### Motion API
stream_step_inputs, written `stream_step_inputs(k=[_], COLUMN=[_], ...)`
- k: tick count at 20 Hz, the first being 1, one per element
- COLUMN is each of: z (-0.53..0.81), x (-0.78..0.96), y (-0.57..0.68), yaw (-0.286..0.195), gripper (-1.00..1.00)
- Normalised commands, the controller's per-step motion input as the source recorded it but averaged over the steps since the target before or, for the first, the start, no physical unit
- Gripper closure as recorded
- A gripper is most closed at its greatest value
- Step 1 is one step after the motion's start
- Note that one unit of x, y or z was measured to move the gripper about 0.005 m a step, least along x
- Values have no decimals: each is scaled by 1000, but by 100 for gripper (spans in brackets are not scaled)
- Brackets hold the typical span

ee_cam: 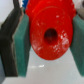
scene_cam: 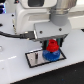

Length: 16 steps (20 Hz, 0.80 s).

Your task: Insert the blue gear onto the right peg, followed by the red gear

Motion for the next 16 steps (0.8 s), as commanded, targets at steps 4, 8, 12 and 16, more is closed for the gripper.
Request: stream_step_inputs(k=[4,8,12,16], z=[112,-19,-55,-128], x=[200,147,147,86], y=[2,35,22,3], yaw=[0,0,0,0], gripper=[100,100,100,100])
